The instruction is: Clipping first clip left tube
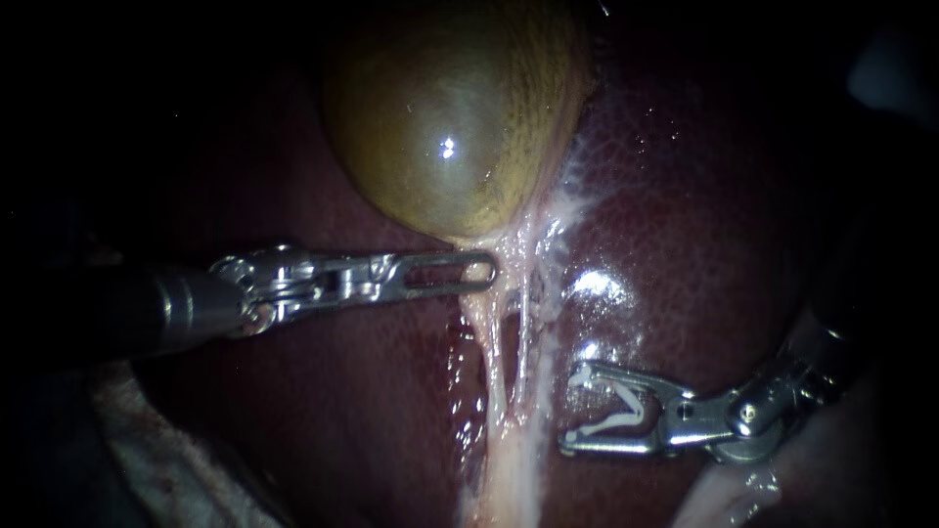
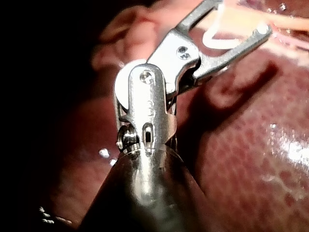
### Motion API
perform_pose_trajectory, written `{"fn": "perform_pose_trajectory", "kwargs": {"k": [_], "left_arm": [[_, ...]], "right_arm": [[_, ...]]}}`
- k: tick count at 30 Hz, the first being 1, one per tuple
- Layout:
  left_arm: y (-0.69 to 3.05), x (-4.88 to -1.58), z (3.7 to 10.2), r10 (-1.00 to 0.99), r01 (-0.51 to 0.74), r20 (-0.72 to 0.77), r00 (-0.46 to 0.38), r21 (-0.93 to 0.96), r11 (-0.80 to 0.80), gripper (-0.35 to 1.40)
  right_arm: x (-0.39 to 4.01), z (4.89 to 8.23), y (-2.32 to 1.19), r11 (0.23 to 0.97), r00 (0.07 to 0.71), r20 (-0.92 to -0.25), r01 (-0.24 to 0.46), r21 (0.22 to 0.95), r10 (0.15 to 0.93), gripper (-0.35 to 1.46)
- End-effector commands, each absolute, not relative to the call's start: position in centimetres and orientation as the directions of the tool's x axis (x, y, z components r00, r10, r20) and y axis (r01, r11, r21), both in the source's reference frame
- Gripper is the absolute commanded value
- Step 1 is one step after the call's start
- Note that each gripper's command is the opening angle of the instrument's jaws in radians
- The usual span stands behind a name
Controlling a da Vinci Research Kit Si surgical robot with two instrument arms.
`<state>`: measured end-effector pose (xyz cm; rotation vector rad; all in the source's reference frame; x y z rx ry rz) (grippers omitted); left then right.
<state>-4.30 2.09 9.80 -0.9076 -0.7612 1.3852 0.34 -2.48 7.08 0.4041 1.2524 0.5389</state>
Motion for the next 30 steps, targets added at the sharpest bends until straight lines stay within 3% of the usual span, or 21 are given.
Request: {"fn": "perform_pose_trajectory", "kwargs": {"k": [1,30], "left_arm": [[2.10,-4.30,9.80,0.996,-0.477,-0.068,0.060,-0.879,-0.031,-0.35],[1.94,-4.29,9.17,0.995,-0.464,-0.091,0.050,-0.884,-0.058,-0.35]], "right_arm": [[0.34,7.08,-2.48,0.809,0.217,-0.779,-0.162,0.565,0.588,0.57],[0.37,7.10,-2.46,0.808,0.216,-0.779,-0.165,0.565,0.589,0.57]]}}
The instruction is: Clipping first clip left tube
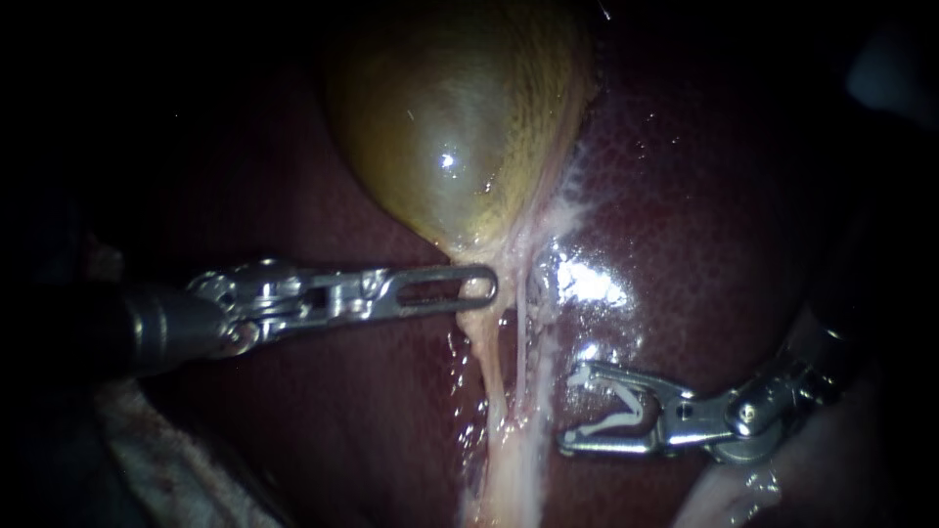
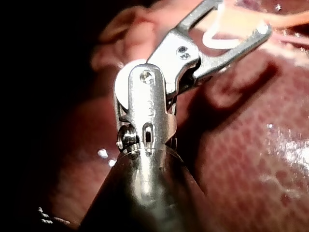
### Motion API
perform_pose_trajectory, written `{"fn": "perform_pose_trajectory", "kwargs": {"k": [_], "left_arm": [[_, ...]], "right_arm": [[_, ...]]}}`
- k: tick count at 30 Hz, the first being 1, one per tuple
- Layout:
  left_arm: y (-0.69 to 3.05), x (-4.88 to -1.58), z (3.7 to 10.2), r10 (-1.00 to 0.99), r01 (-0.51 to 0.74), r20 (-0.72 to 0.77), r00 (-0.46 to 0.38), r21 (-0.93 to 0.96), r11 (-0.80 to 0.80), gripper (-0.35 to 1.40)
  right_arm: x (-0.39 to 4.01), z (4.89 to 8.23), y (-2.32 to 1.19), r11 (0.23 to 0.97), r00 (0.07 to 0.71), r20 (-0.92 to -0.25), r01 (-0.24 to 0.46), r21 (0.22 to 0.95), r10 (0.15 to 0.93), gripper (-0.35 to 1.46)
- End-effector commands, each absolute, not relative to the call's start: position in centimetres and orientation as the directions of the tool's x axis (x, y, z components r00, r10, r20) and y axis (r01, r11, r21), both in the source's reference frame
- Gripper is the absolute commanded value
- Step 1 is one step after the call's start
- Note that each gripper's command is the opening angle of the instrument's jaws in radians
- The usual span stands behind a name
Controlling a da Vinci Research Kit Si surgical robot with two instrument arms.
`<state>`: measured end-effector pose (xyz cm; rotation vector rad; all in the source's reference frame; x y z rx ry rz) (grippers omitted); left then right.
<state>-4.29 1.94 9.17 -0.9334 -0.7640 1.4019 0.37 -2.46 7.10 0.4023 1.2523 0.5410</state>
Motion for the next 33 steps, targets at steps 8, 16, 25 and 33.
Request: {"fn": "perform_pose_trajectory", "kwargs": {"k": [8,16,25,33], "left_arm": [[1.89,-4.28,8.96,0.994,-0.456,-0.098,0.049,-0.887,-0.065,-0.35],[1.90,-4.27,8.85,0.994,-0.452,-0.098,0.050,-0.889,-0.065,-0.35],[1.91,-4.27,8.76,0.993,-0.448,-0.105,0.051,-0.891,-0.071,-0.35],[1.91,-4.27,8.71,0.993,-0.446,-0.108,0.051,-0.892,-0.074,-0.35]], "right_arm": [[0.44,7.12,-2.46,0.807,0.214,-0.779,-0.170,0.565,0.590,0.56],[0.56,7.20,-2.47,0.802,0.216,-0.772,-0.181,0.570,0.598,0.55],[0.71,7.45,-2.49,0.804,0.212,-0.776,-0.192,0.563,0.595,0.55],[0.82,7.65,-2.51,0.803,0.212,-0.775,-0.202,0.561,0.595,0.56]]}}
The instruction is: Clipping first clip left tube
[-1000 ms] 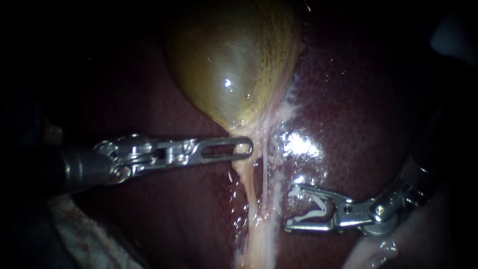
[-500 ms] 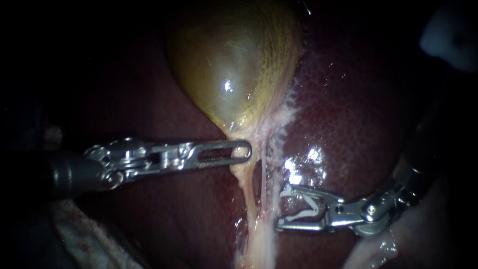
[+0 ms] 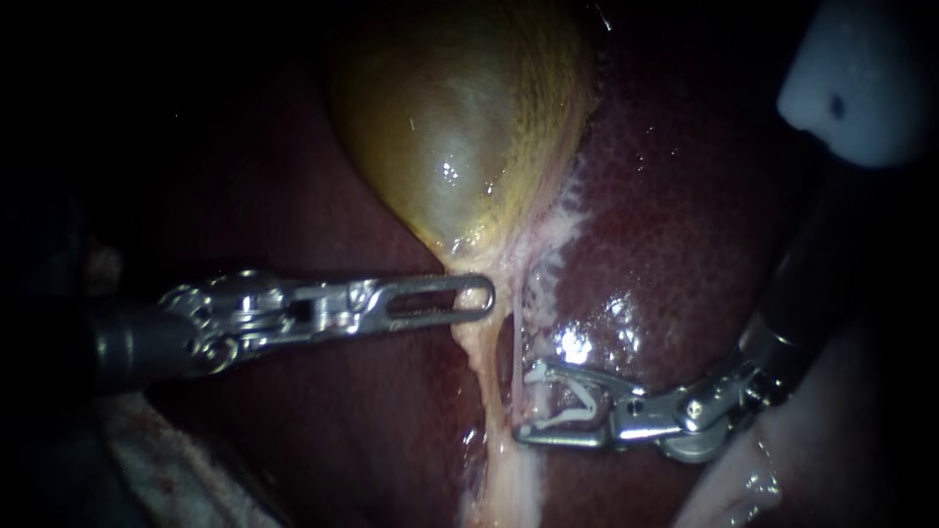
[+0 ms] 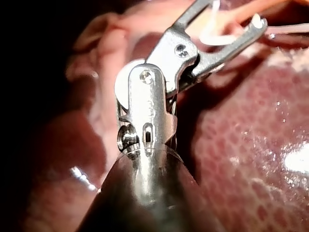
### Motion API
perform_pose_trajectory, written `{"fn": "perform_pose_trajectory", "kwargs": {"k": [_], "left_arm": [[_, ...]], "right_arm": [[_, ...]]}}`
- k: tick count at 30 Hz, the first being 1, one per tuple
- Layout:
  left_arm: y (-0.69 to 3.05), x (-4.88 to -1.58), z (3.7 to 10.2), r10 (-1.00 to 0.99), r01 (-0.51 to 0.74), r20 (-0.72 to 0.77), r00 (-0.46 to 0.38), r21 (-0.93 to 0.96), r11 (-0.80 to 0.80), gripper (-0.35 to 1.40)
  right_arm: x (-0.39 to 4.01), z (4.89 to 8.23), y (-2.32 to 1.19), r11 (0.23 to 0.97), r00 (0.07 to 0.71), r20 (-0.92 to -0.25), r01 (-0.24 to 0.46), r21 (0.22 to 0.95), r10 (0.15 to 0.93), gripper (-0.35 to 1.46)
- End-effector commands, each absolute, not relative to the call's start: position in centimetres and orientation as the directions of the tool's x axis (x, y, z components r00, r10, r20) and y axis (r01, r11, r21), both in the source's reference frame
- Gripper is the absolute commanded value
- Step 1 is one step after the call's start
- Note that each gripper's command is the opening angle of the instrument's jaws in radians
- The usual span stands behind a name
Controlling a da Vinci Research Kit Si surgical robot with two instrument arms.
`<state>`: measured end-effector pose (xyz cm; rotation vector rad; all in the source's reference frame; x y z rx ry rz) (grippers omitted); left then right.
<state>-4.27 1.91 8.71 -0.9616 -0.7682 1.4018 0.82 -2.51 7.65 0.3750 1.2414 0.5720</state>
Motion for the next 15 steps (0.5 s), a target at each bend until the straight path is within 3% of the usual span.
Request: {"fn": "perform_pose_trajectory", "kwargs": {"k": [1,15], "left_arm": [[1.91,-4.27,8.70,0.993,-0.446,-0.107,0.051,-0.892,-0.073,-0.35],[1.93,-4.28,8.66,0.992,-0.443,-0.111,0.052,-0.893,-0.076,-0.35]], "right_arm": [[0.84,7.66,-2.51,0.803,0.211,-0.776,-0.206,0.559,0.595,0.57],[1.11,7.85,-2.65,0.792,0.208,-0.765,-0.198,0.578,0.610,0.56]]}}
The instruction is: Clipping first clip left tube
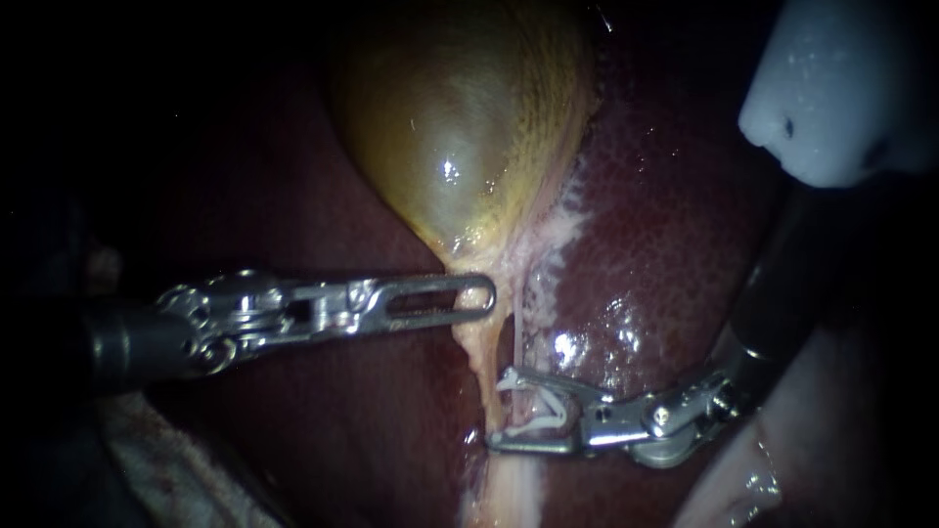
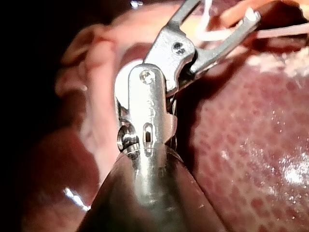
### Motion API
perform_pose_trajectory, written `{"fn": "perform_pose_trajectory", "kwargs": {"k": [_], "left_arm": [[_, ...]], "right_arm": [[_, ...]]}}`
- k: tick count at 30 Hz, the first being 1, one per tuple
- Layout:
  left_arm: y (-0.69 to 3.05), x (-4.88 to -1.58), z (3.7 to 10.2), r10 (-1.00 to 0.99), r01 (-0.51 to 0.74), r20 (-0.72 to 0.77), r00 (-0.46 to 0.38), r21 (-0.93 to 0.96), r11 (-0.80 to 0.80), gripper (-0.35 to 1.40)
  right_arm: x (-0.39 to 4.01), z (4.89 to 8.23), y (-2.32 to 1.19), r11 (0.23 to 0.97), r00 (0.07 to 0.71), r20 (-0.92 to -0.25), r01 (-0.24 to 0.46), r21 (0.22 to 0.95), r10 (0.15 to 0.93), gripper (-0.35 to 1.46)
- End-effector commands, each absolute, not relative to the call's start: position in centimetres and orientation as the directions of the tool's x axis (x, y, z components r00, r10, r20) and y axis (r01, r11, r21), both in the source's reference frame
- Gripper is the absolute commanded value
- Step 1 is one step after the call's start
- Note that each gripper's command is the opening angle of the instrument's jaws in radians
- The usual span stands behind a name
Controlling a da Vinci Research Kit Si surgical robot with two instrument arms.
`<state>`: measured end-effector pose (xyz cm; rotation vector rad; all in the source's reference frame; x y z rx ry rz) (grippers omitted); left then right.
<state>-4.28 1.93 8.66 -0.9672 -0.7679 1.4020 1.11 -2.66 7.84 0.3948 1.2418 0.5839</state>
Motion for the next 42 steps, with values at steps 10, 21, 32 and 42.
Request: {"fn": "perform_pose_trajectory", "kwargs": {"k": [10,21,32,42], "left_arm": [[1.94,-4.29,8.60,0.992,-0.441,-0.113,0.052,-0.894,-0.079,-0.35],[1.94,-4.32,8.56,0.992,-0.438,-0.112,0.058,-0.896,-0.076,-0.35],[1.94,-4.33,8.55,0.992,-0.439,-0.117,0.056,-0.895,-0.080,-0.35],[1.94,-4.33,8.55,0.992,-0.439,-0.117,0.056,-0.895,-0.080,-0.35]], "right_arm": [[1.14,8.01,-2.67,0.794,0.208,-0.767,-0.198,0.574,0.607,0.57],[1.29,8.08,-2.70,0.792,0.202,-0.767,-0.190,0.580,0.609,0.57],[1.38,8.09,-2.74,0.788,0.199,-0.763,-0.180,0.588,0.615,0.53],[1.38,8.09,-2.75,0.789,0.199,-0.763,-0.180,0.588,0.615,0.42]]}}
